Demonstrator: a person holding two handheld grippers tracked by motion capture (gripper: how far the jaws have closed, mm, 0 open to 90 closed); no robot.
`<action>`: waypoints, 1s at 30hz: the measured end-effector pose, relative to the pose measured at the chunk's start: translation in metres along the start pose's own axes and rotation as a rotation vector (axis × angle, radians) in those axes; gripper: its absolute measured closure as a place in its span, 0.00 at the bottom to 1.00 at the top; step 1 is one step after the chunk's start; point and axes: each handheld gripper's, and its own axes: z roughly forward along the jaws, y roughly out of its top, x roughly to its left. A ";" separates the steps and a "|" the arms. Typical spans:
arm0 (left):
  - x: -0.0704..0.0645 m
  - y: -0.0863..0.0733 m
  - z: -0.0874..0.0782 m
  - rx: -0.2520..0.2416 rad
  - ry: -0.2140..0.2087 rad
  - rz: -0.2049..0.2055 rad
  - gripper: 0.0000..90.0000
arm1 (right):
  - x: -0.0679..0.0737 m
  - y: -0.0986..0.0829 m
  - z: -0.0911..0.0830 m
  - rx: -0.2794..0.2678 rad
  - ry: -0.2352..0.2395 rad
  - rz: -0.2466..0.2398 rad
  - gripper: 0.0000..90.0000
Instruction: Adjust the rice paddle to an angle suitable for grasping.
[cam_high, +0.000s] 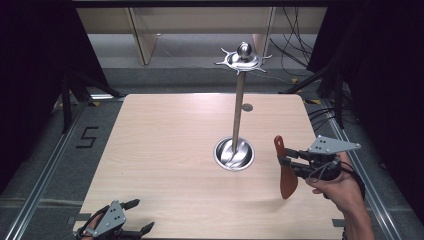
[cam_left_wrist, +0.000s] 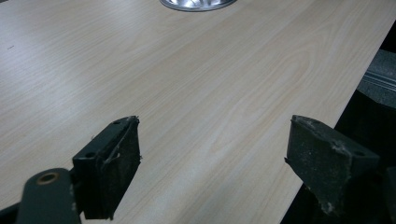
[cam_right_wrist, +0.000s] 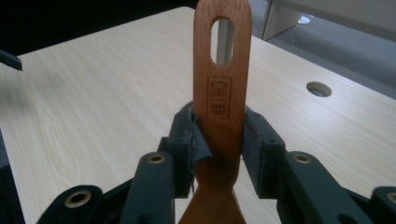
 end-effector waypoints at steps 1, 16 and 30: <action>0.000 0.000 0.000 0.000 -0.001 0.000 0.19 | 0.001 0.004 0.002 -0.040 -0.006 0.006 0.75; 0.002 0.000 -0.001 0.018 0.011 0.031 0.19 | 0.001 0.032 0.002 -0.143 0.018 -0.038 0.75; 0.001 -0.001 0.000 0.010 0.008 0.005 0.19 | 0.000 0.073 -0.003 -0.222 0.016 -0.046 0.75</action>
